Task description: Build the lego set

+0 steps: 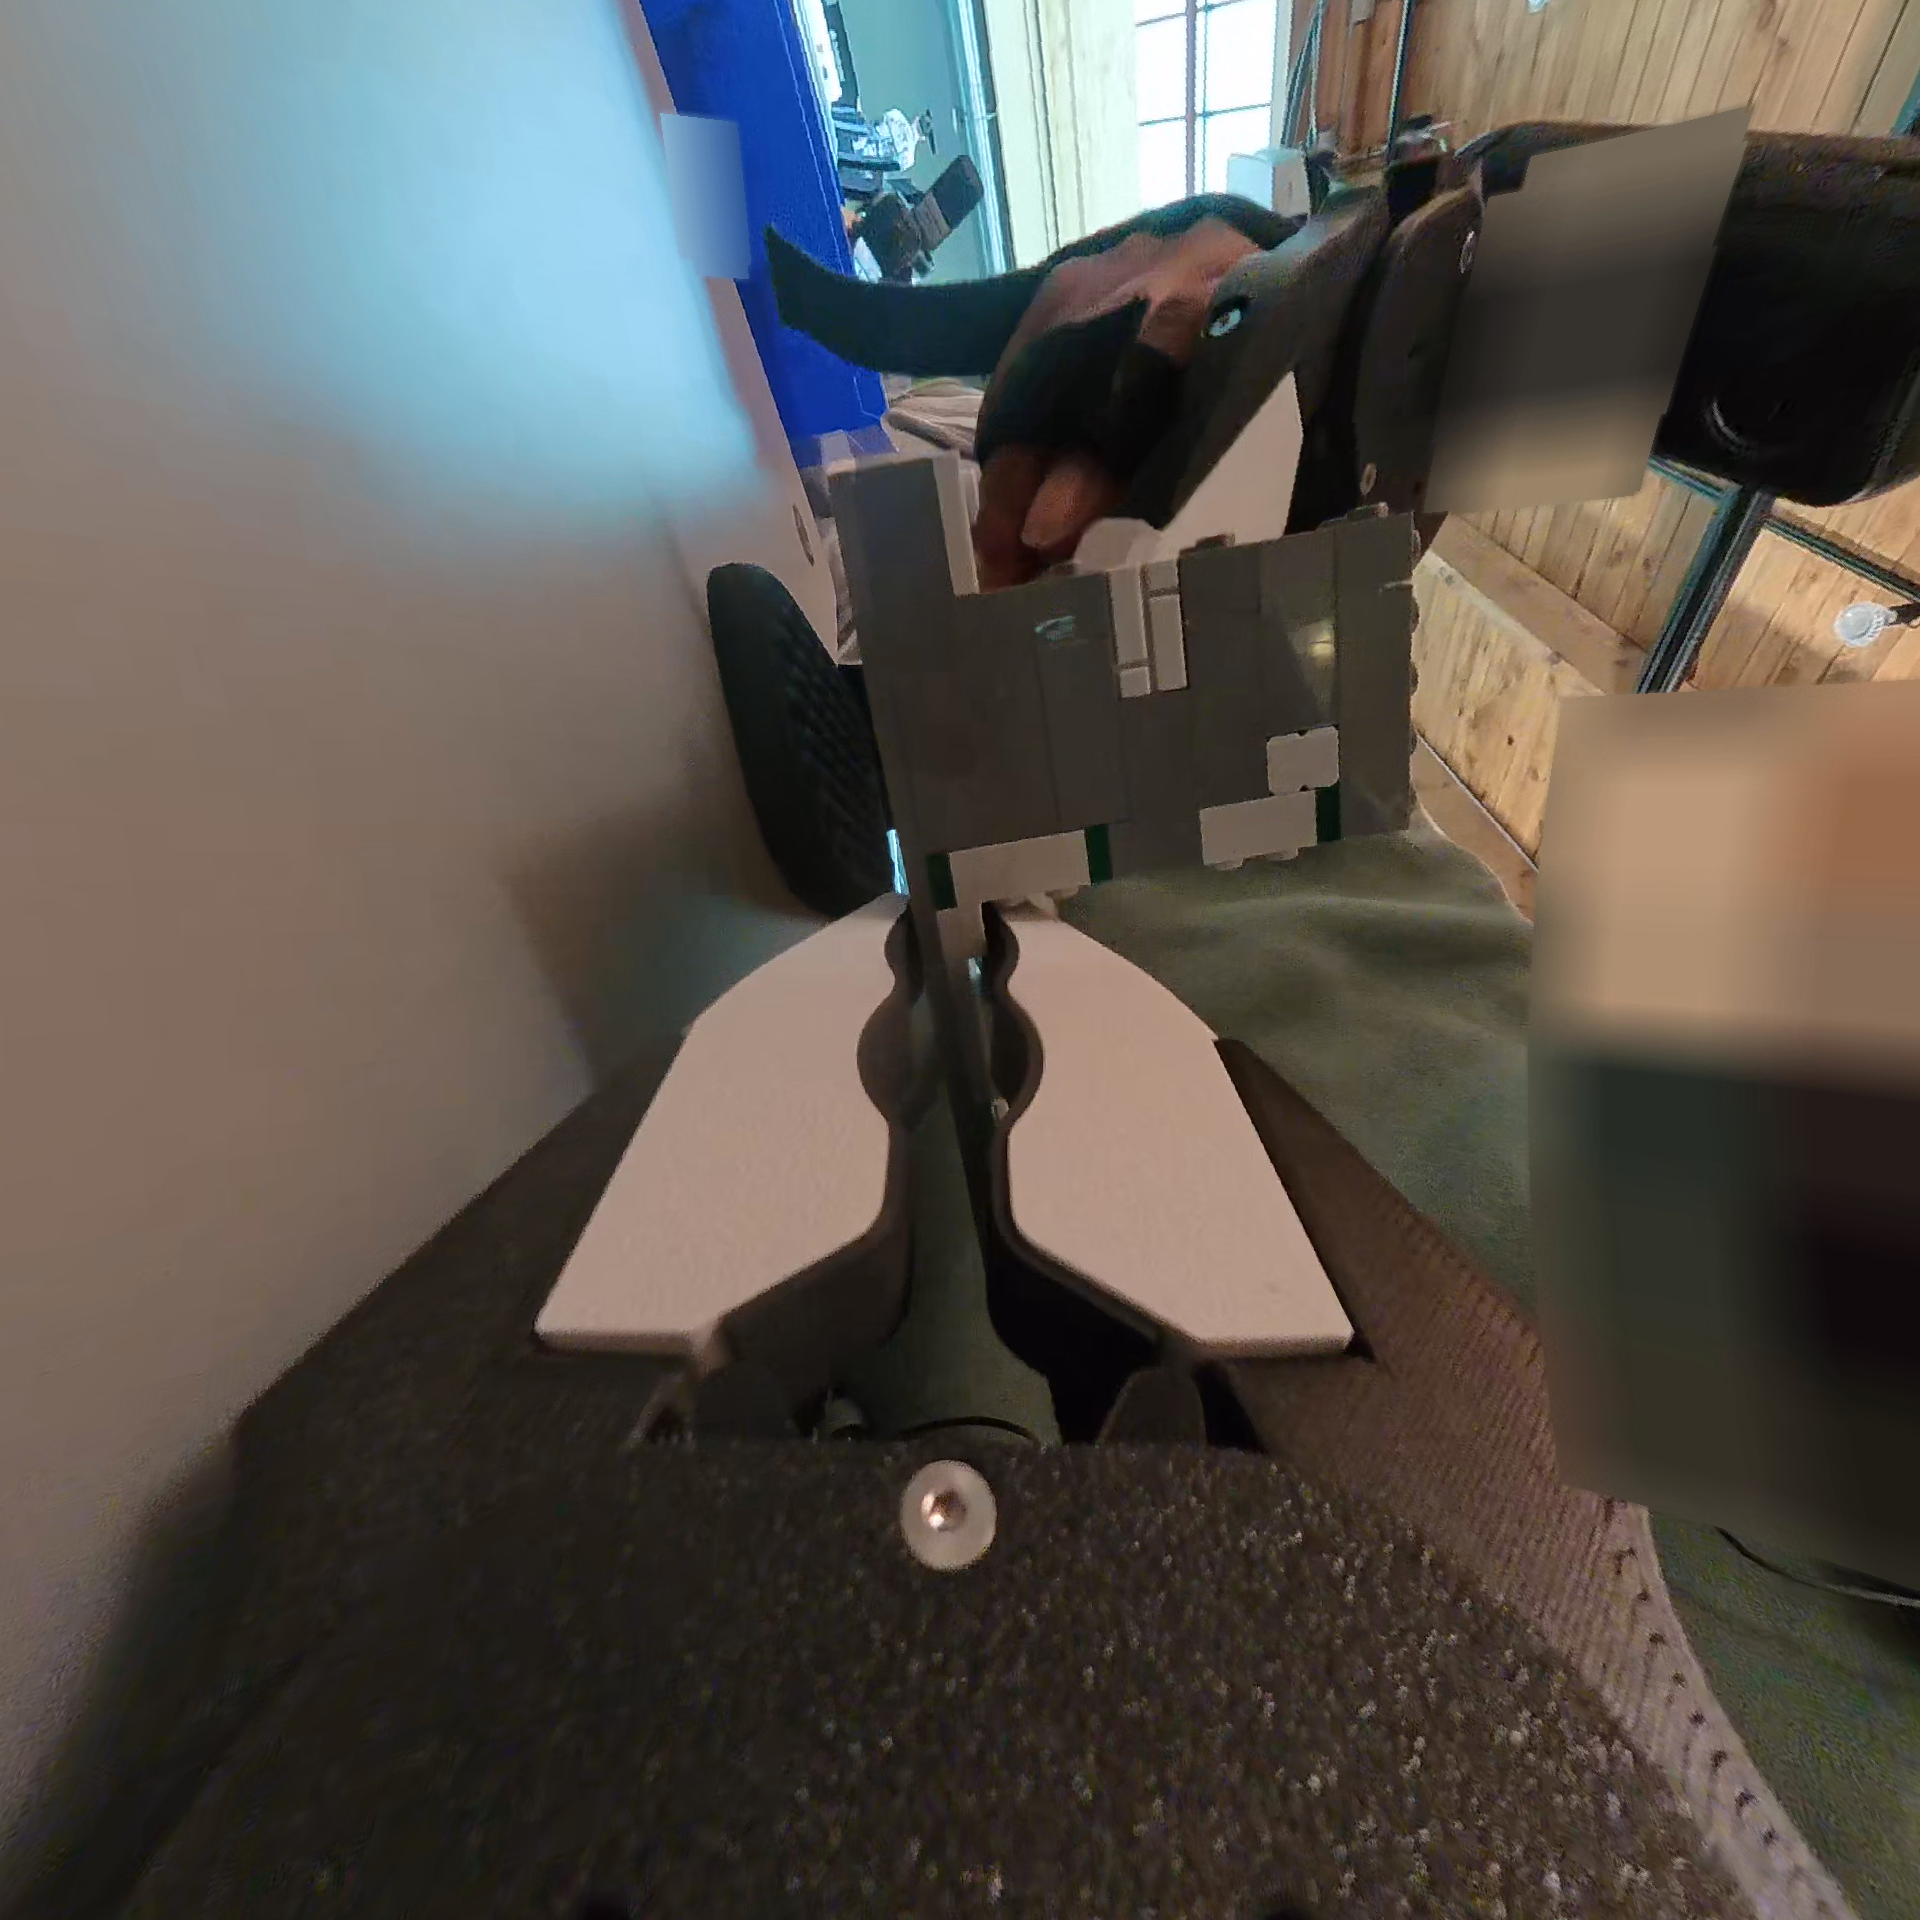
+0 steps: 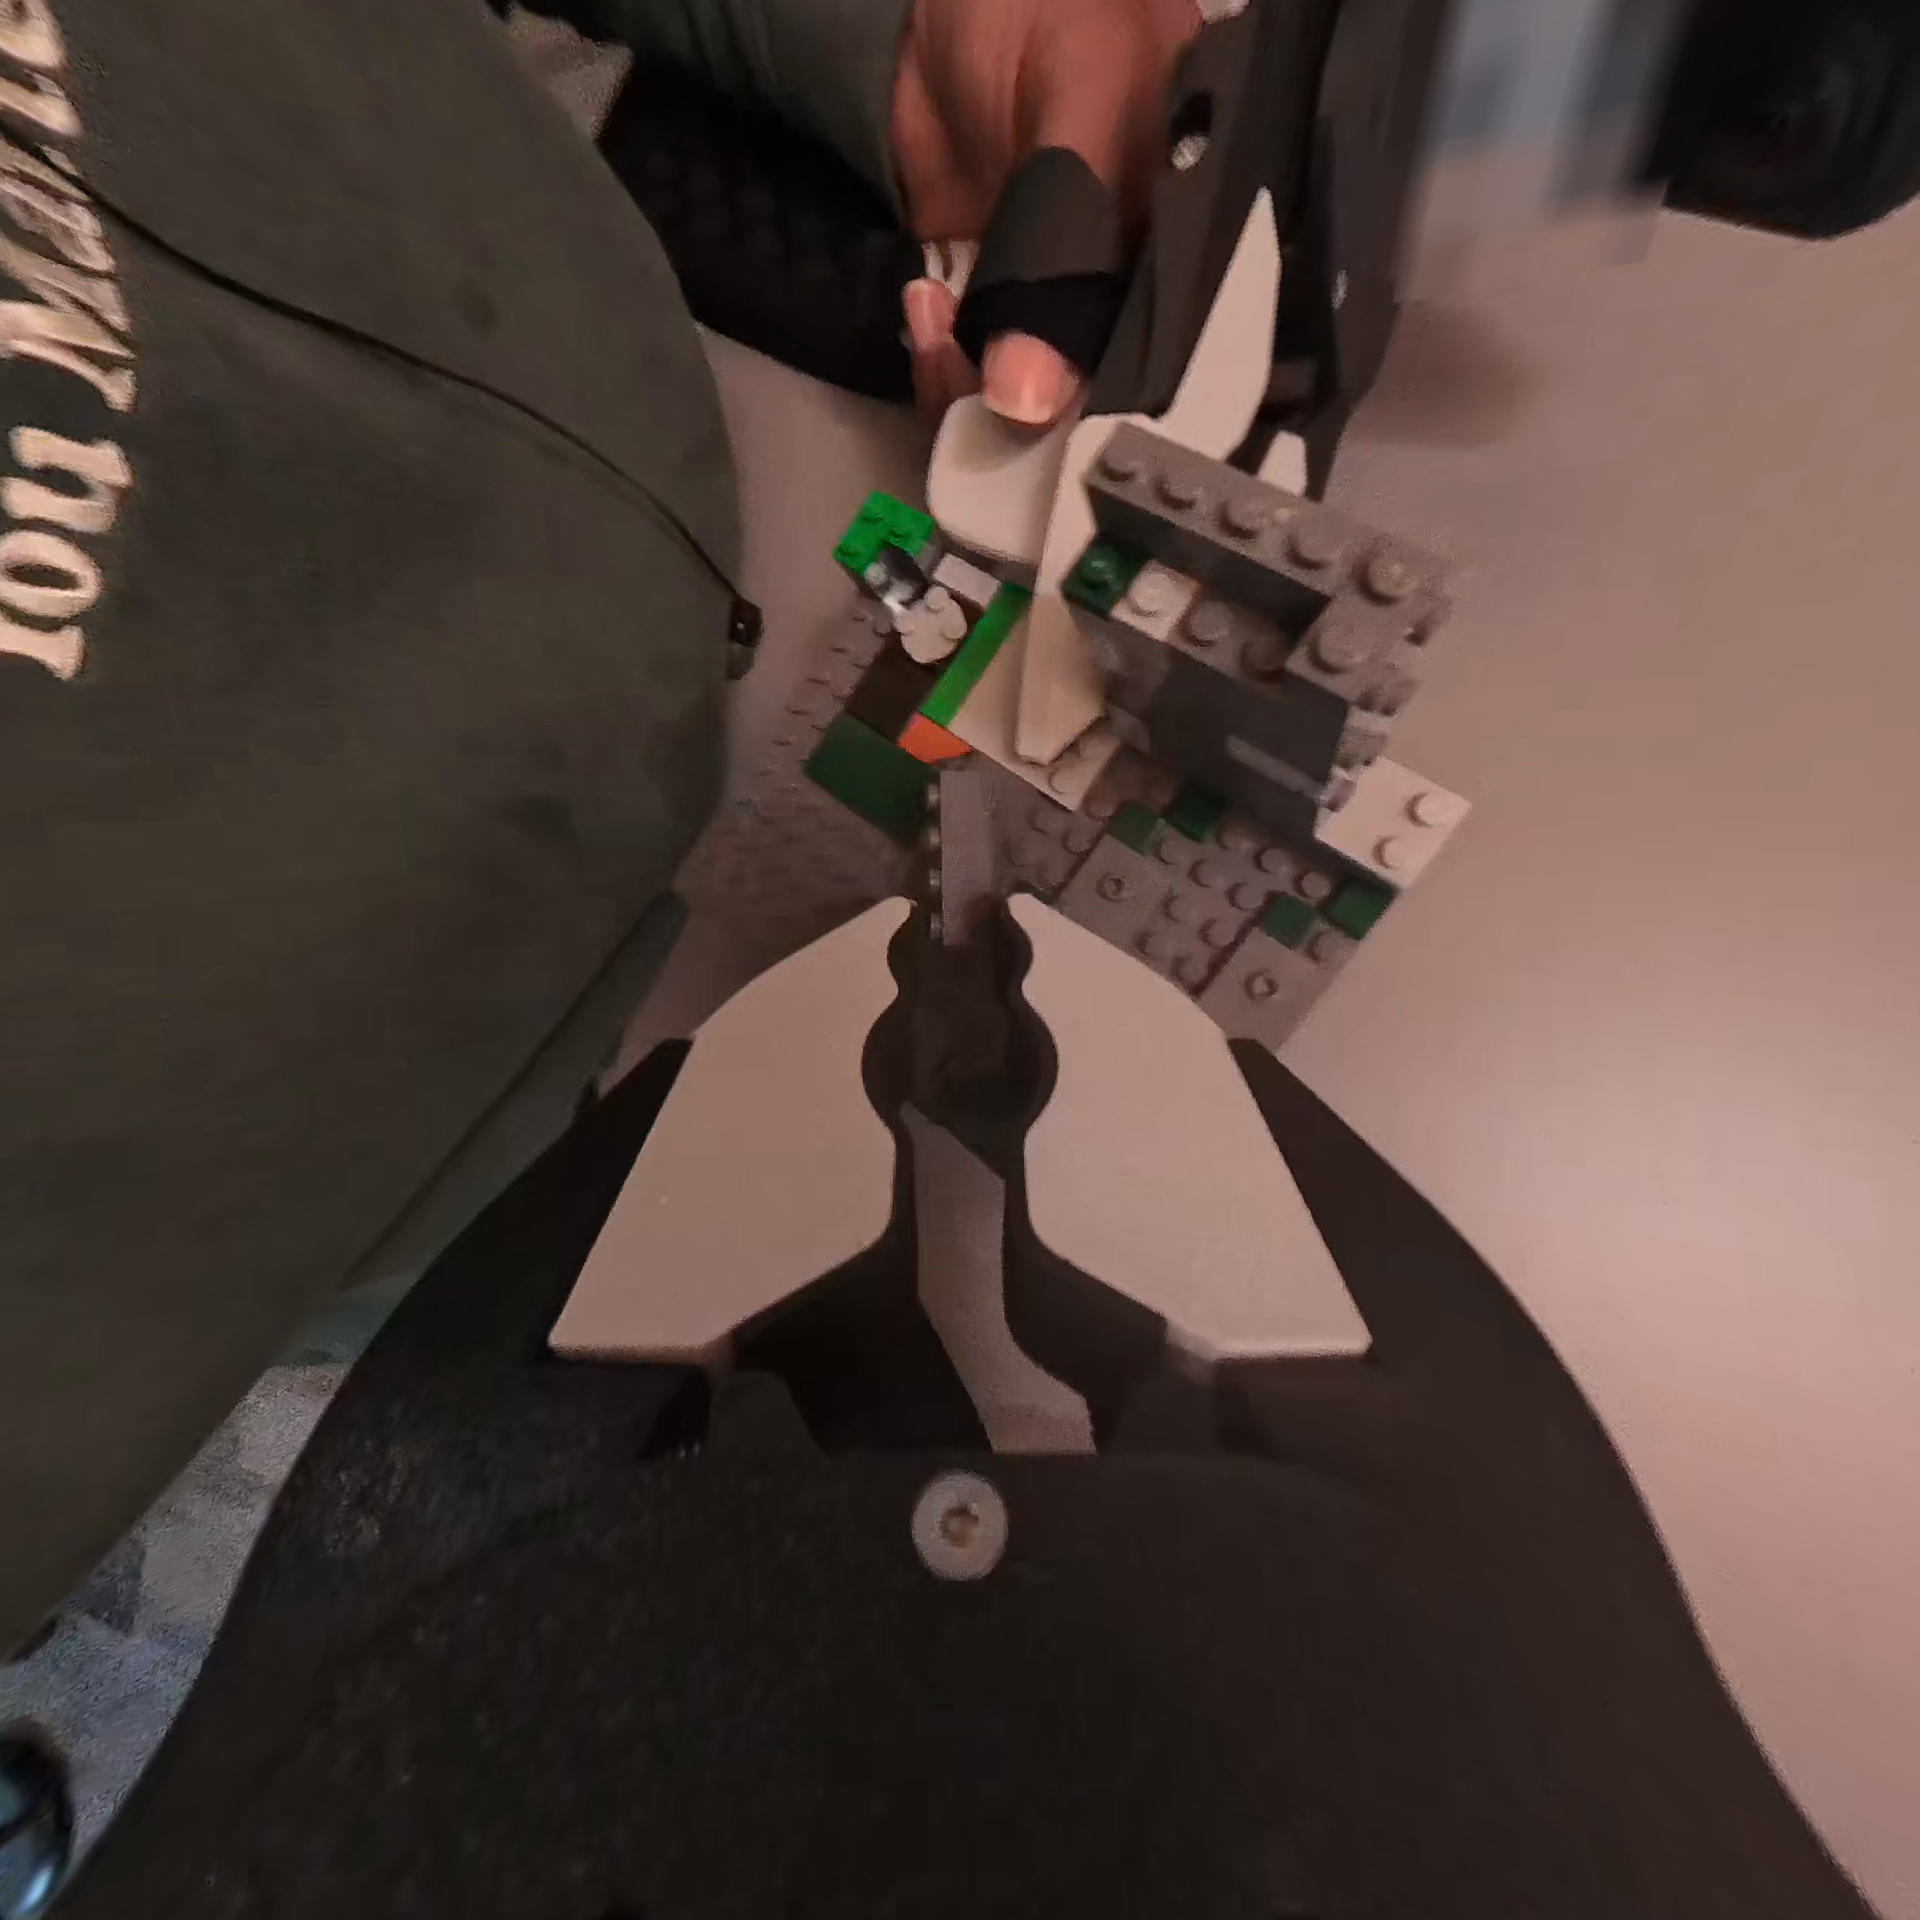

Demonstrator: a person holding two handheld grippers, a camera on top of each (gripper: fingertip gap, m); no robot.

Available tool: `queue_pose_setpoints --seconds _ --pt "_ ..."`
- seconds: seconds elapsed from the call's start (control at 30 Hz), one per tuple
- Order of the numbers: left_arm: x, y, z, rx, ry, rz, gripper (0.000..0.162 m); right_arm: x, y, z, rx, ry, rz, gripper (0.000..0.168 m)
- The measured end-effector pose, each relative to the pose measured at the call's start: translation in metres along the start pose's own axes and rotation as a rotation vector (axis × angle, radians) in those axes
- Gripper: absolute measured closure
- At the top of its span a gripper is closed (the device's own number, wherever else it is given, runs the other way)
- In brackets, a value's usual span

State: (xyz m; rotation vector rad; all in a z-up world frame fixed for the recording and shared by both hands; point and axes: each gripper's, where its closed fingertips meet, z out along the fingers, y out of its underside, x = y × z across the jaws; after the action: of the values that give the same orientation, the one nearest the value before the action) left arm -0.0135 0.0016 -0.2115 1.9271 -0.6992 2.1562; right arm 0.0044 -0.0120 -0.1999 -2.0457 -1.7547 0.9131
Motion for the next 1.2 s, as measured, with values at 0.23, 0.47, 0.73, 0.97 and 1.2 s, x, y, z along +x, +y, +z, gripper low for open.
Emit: queue_pose_setpoints --seconds 0.23,0.47,0.73,0.97,1.2 --pt "0.001 0.003 0.002 -0.016 0.008 -0.005 0.152 0.014 0.003 0.001 -0.062 0.080 -0.003 0.146" --pt "0.001 0.004 0.002 -0.018 0.012 -0.006 0.153 0.021 -0.002 -0.007 0.001 0.198 -0.142 0.149" --pt "0.001 0.006 0.004 -0.029 0.009 -0.007 0.152 0.013 -0.002 -0.001 -0.004 0.255 -0.325 0.149" --pt "0.001 0.008 0.005 -0.040 0.007 0.001 0.152 0.005 -0.005 0.009 -0.069 0.209 -0.496 0.161" --pt "0.003 0.011 0.008 -0.065 0.037 -0.021 0.152 -0.005 -0.055 -0.044 0.040 0.248 -0.699 0.161"
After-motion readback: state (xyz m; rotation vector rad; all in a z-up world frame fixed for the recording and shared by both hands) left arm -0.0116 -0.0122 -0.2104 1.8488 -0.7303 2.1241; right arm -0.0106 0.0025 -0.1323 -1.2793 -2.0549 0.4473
